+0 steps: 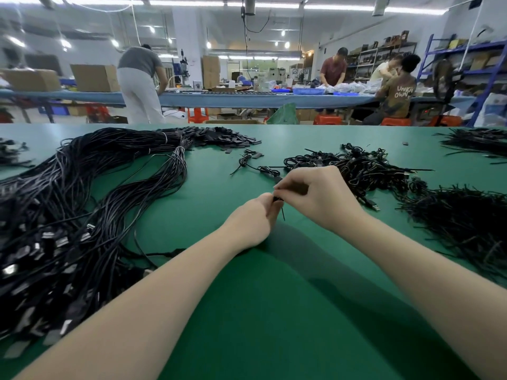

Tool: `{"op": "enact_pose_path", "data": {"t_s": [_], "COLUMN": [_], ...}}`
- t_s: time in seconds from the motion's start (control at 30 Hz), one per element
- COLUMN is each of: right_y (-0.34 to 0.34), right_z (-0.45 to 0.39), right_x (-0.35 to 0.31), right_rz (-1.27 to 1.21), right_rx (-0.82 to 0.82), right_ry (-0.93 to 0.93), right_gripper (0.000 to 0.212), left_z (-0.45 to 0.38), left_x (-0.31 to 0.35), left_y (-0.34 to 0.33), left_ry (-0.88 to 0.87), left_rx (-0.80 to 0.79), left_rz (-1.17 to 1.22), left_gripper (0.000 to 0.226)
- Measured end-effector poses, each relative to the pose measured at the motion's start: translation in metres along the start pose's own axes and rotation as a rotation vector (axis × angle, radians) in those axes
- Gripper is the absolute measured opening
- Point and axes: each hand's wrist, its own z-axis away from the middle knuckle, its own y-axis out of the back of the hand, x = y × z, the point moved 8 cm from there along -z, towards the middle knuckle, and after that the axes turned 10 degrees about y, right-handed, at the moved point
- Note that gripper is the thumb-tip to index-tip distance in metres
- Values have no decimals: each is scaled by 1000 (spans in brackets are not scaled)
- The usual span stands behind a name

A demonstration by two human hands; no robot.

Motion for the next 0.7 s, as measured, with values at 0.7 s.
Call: {"op": "enact_pose_path", "data": {"t_s": [0.7], "right_y": [-14], "right_z": [48], "right_x": [60], "right_rz": [-1149], "right_rx": [-458], "right_ry": [-699], "right_gripper": [33], "left_z": [48], "left_x": [80], "left_y": [10], "left_ry": [-523], "left_rx": [55], "left_rz": [-127], "left_gripper": [27]}}
